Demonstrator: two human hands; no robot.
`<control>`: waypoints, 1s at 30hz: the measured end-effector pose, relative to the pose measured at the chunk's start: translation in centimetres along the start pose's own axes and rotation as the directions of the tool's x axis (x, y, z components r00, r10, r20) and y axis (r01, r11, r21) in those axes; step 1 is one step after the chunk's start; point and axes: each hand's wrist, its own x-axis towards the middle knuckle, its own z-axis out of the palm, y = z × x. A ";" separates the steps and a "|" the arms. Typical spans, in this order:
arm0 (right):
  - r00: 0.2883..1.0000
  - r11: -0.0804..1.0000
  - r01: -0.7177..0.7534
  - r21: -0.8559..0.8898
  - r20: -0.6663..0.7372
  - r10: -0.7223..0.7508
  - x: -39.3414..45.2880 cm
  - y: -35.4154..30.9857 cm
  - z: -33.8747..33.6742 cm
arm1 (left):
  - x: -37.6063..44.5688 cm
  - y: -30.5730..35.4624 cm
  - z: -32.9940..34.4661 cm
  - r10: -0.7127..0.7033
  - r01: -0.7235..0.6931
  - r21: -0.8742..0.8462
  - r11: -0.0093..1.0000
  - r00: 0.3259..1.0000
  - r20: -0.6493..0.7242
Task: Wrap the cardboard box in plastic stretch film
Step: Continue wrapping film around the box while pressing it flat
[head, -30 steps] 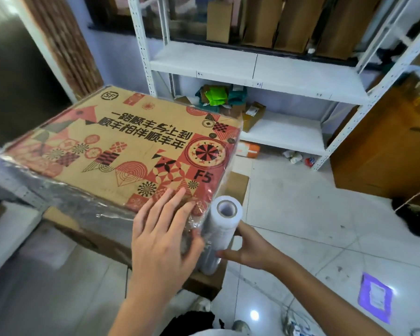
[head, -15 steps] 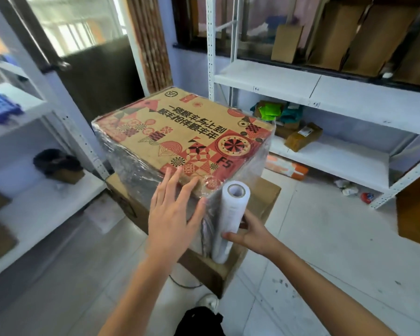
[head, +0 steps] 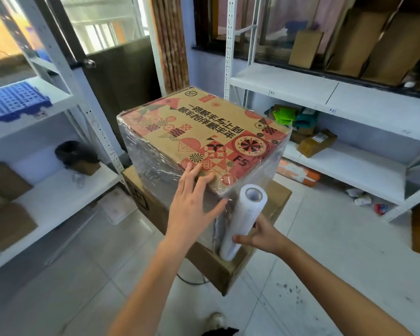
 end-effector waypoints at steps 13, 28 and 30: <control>0.986 0.998 0.057 -0.022 -0.153 -0.060 0.9 0.0 -1.3 | 0.0 -1.6 0.8 0.059 -0.057 0.047 0.997 0.998 -0.036; 0.994 0.994 0.012 -0.107 0.114 0.000 1.6 1.1 -2.4 | 0.1 -1.3 0.7 -0.038 0.037 -0.077 0.996 0.999 -0.017; 0.992 0.996 0.001 -0.084 0.122 0.010 1.7 1.1 -2.7 | 0.1 -1.3 0.5 -0.053 0.054 -0.093 0.994 0.999 0.013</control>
